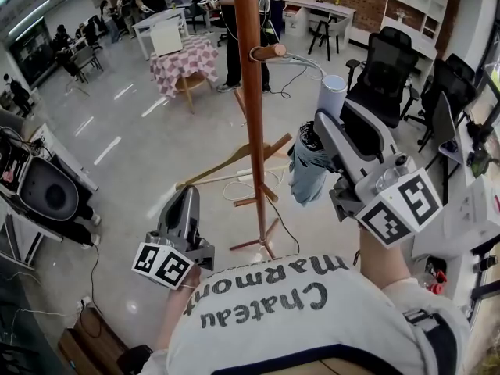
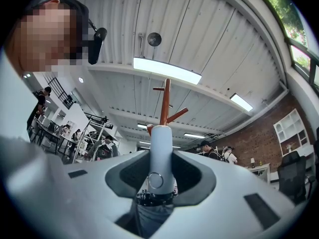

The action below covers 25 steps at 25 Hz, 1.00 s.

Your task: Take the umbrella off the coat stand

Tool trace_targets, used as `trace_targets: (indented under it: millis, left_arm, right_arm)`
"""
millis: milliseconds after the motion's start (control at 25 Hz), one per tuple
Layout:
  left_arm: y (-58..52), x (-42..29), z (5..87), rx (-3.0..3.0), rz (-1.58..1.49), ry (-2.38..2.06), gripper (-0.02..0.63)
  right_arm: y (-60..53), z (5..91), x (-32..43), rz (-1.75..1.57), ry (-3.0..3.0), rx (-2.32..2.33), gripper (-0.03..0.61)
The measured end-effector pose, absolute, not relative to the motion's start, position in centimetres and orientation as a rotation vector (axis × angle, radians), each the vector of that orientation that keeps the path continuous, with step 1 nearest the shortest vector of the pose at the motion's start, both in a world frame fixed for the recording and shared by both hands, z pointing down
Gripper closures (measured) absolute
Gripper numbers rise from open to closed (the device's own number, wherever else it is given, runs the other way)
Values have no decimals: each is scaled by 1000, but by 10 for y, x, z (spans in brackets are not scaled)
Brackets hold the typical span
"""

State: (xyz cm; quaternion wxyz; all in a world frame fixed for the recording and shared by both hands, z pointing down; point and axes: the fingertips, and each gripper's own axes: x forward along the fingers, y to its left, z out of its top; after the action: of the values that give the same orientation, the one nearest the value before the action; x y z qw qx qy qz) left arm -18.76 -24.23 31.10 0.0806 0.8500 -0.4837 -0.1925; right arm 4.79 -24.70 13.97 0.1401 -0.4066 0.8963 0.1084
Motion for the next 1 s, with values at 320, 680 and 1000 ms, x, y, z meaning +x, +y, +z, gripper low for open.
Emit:
trace_targets:
  millis: [320,680,1000]
  left_arm:
    - [-241,-187,308,2542,-593,-1442,591]
    - [-238,-187,305,2549,-606,-1430,591]
    - [-234,-186,303,2550,-614,-1426,591]
  right_arm:
    - [-240,132,50,344,2576,-1177,430]
    - [-228,121,50,376,2561,-1168,430]
    - [-219,114,54,396,2549,-1171,430]
